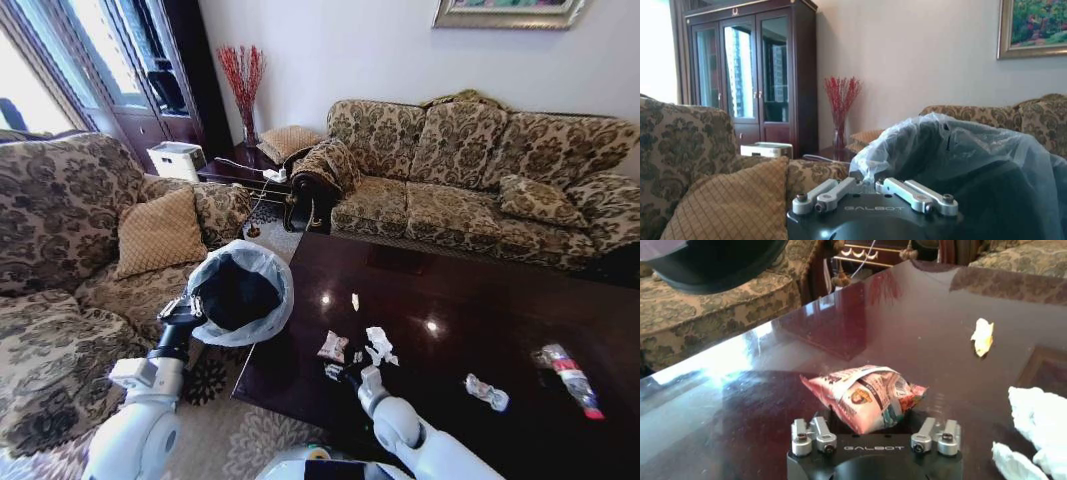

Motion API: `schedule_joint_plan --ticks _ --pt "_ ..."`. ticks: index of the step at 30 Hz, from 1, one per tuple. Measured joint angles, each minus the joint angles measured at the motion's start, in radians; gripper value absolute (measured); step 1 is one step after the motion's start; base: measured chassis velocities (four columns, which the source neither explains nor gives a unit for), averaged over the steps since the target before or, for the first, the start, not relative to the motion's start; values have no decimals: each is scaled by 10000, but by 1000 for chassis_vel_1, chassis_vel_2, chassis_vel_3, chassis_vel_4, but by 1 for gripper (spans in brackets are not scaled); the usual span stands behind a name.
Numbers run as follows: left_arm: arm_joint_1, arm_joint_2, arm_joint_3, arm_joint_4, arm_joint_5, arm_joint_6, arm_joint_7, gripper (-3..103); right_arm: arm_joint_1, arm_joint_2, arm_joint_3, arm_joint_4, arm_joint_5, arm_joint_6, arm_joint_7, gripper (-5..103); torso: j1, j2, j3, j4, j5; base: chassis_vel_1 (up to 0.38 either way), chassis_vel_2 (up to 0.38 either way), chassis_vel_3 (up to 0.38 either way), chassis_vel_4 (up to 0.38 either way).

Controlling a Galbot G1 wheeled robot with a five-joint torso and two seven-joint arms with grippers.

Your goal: Move to the front of the table and place the trash on the table into the trash bin.

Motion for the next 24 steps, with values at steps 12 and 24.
schedule_joint_plan --ticks 12,24 --pt "-73 218 1 17 -216 117 -15 3 -102 -61 155 78 27 -14 201 26 5 -4 4 4 10 0 0 0 0" --pt "-296 1089 60 288 -820 374 -120 3 -887 -377 2112 1779 549 -215 458 1 5 -9 8 9 10 0 0 0 0"
